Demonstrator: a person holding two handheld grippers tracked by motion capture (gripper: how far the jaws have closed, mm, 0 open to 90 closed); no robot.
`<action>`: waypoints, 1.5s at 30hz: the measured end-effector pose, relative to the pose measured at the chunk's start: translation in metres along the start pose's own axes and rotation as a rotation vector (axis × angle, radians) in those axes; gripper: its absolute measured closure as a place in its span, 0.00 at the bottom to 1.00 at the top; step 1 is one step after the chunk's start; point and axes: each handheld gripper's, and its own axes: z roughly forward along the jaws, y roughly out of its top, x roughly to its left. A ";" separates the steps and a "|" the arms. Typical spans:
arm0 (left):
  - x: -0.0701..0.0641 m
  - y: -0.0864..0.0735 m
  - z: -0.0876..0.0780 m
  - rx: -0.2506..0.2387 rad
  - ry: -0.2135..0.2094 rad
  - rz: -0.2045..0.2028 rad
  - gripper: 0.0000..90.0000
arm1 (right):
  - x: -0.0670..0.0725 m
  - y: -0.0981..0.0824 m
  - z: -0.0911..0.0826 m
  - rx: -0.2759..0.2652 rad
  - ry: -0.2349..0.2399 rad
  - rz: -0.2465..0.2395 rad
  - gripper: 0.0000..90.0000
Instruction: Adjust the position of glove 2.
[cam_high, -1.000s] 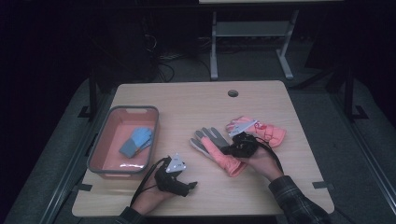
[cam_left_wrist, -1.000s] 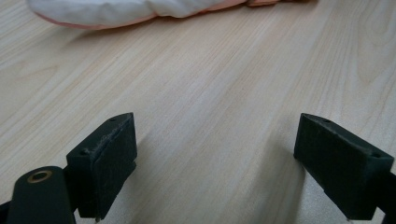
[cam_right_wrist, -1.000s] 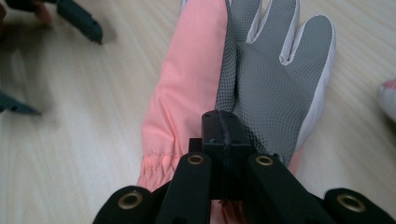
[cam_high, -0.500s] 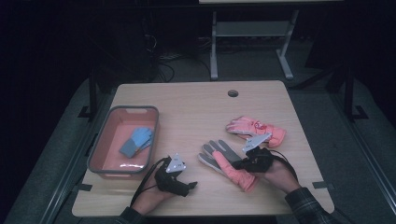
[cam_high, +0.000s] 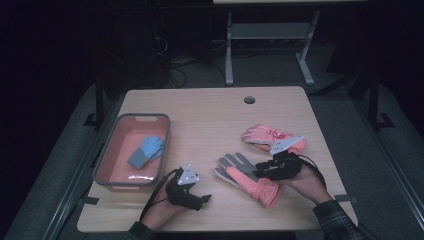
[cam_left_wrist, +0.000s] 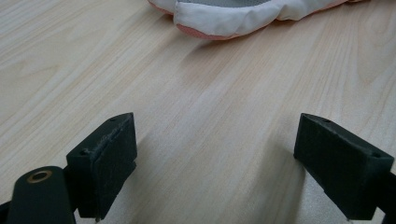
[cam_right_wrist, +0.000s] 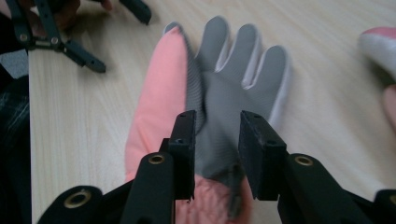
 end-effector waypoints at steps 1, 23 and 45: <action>0.000 0.000 0.000 -0.001 0.000 -0.003 0.14 | -0.003 0.002 -0.002 -0.001 -0.004 0.004 0.72; -0.001 0.000 0.000 -0.001 -0.003 -0.010 0.14 | -0.099 0.021 -0.045 0.050 -0.192 0.094 0.66; 0.000 0.000 0.000 0.001 0.000 -0.004 0.14 | -0.114 0.001 -0.011 0.123 -0.214 0.098 0.98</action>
